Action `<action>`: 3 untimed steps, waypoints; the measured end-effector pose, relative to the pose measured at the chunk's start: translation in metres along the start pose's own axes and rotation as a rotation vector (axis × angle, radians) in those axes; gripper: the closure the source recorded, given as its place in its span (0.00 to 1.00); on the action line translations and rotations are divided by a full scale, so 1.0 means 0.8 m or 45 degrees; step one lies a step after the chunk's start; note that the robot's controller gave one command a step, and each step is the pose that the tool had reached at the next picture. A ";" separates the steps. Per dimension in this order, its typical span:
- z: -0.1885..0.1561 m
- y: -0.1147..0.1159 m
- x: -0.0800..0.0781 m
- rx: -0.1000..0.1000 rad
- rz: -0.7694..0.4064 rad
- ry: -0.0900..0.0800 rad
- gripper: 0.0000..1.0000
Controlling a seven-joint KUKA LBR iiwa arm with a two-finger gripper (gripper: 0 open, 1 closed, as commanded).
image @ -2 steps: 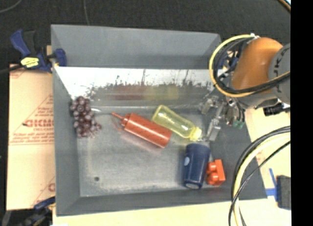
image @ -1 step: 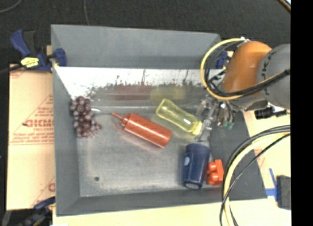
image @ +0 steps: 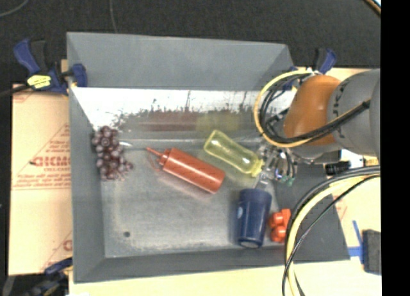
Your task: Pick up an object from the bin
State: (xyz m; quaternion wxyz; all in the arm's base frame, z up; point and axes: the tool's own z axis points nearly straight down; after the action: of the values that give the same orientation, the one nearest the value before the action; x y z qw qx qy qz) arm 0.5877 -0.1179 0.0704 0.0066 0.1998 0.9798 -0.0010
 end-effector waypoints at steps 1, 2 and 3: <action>0.000 0.021 -0.035 0.002 0.163 0.006 1.00; 0.000 0.020 -0.035 0.003 0.161 0.005 1.00; -0.025 0.020 -0.035 0.003 0.160 0.006 1.00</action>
Offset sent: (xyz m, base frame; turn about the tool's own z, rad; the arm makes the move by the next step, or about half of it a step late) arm 0.0000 0.0000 0.0000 0.0000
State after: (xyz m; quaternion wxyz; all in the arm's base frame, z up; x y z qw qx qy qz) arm 0.6196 -0.1145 0.0910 0.0043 0.2608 0.9654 -0.0012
